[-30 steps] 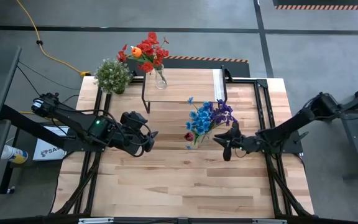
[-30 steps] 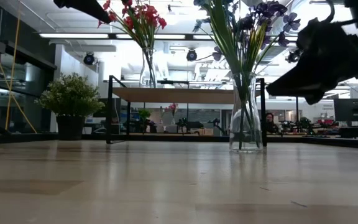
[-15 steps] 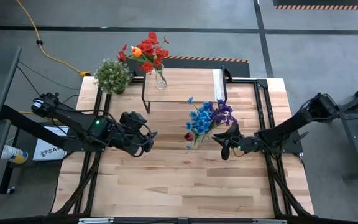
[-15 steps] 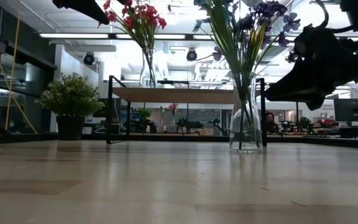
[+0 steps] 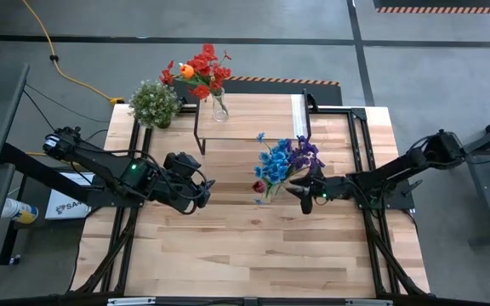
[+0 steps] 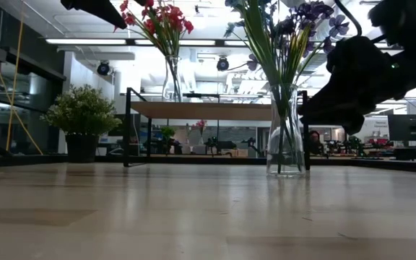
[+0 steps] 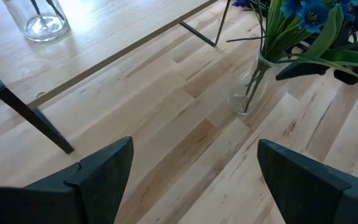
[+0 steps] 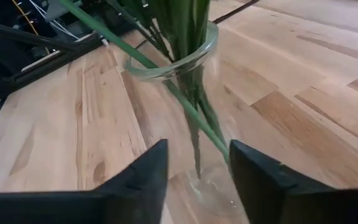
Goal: Pick and place flowers into a vace then onto a shelf
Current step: Put the transparent vase with flowers on the shelf
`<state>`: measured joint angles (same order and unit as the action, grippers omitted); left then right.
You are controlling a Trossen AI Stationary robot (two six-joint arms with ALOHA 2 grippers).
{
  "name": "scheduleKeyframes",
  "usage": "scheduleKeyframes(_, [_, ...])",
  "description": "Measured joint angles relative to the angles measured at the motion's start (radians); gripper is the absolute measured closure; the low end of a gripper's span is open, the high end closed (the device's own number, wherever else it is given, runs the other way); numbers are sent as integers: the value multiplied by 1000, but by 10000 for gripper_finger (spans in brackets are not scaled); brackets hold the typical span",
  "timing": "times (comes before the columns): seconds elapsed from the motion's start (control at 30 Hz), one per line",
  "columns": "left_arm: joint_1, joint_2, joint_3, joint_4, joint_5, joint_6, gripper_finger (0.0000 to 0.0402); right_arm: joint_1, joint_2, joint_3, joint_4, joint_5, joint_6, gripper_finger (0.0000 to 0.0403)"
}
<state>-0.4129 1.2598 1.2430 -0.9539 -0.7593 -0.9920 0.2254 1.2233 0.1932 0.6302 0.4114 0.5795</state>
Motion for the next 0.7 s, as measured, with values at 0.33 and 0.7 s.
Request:
scheduleKeyframes(0.33, [0,0,0,-8,0,0,25,-34,0,0,-23,9,-3,152])
scheduleKeyframes(0.7, [0,0,0,-16,0,0,25,-76,0,29,-16,-5,-60,148])
